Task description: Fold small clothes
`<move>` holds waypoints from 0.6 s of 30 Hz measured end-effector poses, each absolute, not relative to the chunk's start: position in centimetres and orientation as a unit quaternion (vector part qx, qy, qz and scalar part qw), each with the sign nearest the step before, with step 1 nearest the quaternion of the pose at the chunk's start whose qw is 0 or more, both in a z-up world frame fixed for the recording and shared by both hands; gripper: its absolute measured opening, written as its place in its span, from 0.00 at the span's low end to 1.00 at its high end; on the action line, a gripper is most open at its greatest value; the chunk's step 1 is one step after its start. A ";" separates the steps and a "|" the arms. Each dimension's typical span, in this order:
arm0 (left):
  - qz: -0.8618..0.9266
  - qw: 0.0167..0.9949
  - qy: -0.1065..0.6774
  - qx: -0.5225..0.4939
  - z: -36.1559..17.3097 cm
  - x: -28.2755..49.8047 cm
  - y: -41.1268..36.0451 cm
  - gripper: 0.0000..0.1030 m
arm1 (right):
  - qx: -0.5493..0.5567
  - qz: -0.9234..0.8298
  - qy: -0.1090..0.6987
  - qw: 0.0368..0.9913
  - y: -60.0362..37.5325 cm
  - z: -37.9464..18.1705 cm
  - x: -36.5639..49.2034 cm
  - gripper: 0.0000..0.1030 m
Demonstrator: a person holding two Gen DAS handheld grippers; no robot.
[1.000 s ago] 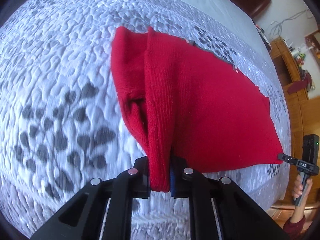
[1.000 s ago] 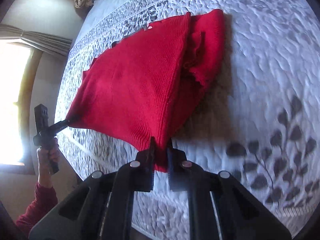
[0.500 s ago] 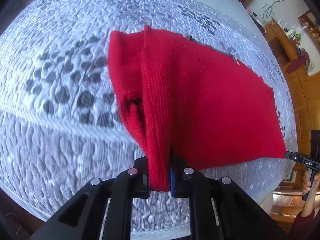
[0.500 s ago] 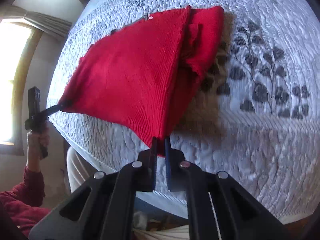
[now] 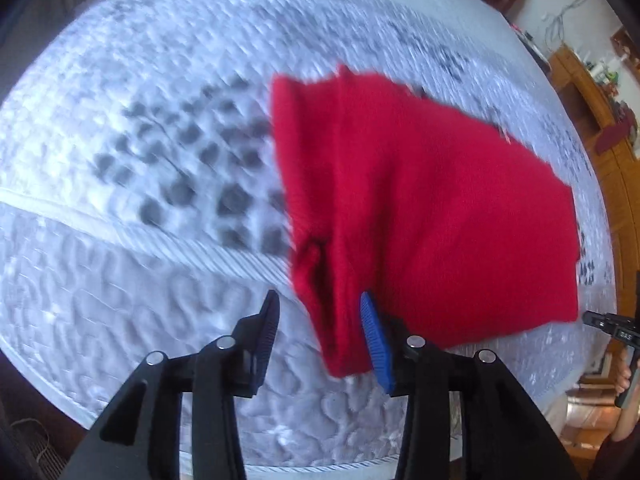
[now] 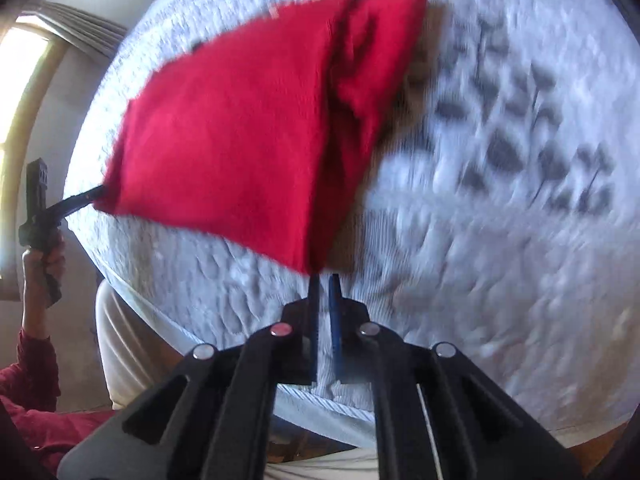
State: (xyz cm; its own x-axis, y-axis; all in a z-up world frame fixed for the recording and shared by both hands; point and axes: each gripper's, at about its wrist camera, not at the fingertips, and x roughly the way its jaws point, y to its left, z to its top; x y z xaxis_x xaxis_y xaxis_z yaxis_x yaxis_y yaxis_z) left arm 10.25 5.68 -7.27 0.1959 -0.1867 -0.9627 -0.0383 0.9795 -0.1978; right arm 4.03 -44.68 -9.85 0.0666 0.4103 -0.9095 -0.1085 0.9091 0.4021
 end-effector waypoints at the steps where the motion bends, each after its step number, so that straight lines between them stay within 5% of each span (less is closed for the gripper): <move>1: -0.042 0.775 0.624 -0.089 -6.6 10.8 6.2 0.42 | 0.115 0.184 0.649 0.729 -44.7 -8.6 5.3 0.06; 5: -0.045 0.792 0.603 -0.088 -5.1 15.3 5.8 0.43 | 0.098 0.186 0.621 0.755 -43.8 -6.4 10.1 0.33; 18: -0.071 0.761 0.639 -0.089 -13.5 27.5 2.2 0.41 | 0.131 0.153 0.650 0.733 -42.3 -13.3 24.5 0.45</move>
State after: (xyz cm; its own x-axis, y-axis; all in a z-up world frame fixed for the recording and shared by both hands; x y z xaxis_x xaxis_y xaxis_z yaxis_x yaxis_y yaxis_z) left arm 27.47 2.23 -13.49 0.1738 -0.2227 -0.9593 -0.0053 0.9739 -0.2271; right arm 24.55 -42.28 -13.29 0.1091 0.3952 -0.9121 -0.0537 0.9186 0.3916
